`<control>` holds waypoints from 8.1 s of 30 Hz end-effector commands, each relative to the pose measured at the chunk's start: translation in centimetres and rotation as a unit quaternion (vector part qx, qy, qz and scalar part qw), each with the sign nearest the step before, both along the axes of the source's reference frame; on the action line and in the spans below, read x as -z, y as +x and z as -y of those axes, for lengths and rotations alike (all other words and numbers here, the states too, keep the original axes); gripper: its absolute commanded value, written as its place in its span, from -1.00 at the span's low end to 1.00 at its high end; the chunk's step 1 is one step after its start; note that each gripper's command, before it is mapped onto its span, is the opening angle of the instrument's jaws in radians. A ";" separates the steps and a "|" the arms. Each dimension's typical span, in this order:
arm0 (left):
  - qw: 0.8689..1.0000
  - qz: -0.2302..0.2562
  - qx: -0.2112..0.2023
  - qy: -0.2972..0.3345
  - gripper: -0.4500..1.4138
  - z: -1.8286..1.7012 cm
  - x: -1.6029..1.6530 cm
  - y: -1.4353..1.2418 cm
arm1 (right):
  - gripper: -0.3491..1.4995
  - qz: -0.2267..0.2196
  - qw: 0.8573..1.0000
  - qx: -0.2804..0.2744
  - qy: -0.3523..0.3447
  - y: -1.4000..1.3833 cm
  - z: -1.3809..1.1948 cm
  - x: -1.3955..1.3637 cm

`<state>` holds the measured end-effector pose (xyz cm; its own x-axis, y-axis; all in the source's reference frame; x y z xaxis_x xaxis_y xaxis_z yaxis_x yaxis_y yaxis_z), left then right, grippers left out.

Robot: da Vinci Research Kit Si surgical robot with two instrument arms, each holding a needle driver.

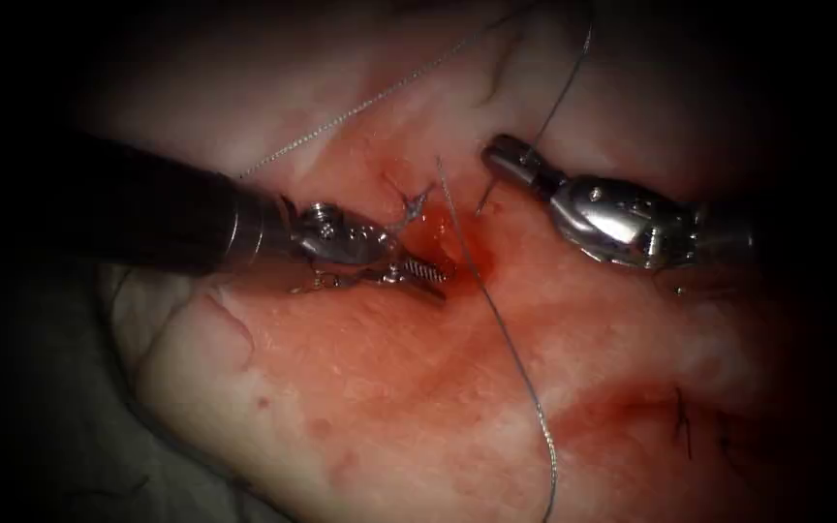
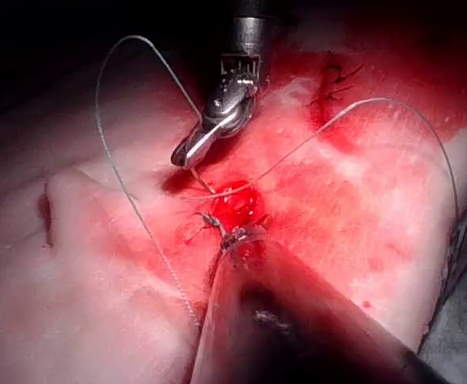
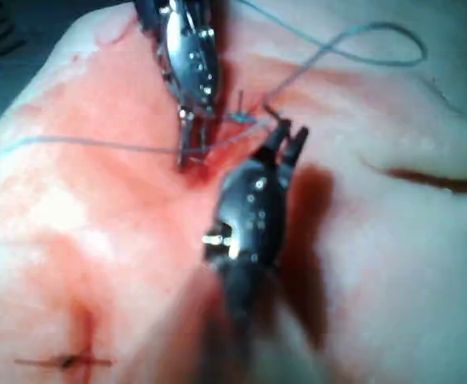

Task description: Wound Closure

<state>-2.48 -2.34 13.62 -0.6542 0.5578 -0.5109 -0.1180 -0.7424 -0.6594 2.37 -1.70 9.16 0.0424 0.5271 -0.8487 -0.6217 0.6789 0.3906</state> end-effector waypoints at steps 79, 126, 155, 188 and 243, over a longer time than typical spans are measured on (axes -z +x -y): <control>1.000 0.003 -0.008 0.007 -0.30 0.11 -0.06 -0.07 | -1.00 -0.046 0.982 -0.042 0.180 0.12 -0.05 -0.30; 1.000 0.005 -0.009 0.008 -0.30 0.09 -0.03 -0.05 | 0.16 -0.097 0.954 0.018 0.283 0.20 0.37 -0.07; 1.000 0.004 -0.009 0.008 -0.32 0.11 -0.03 -0.06 | -1.00 -0.062 0.973 0.041 0.217 0.07 0.12 -0.13; 0.975 0.119 -0.102 -0.156 0.03 0.10 0.34 -0.02 | 0.54 -0.123 0.953 0.117 0.251 -0.14 0.13 -0.01; 0.958 0.197 -0.112 -0.178 -1.00 -0.01 0.61 -0.23 | 0.45 -0.120 0.958 0.111 0.236 -0.15 0.17 -0.02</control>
<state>-2.67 -2.29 12.89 -0.4538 0.1893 -0.8708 0.2721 -0.9011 -0.3377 2.16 -1.82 9.14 0.0305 0.8539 -0.5195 -0.3377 0.4980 0.7988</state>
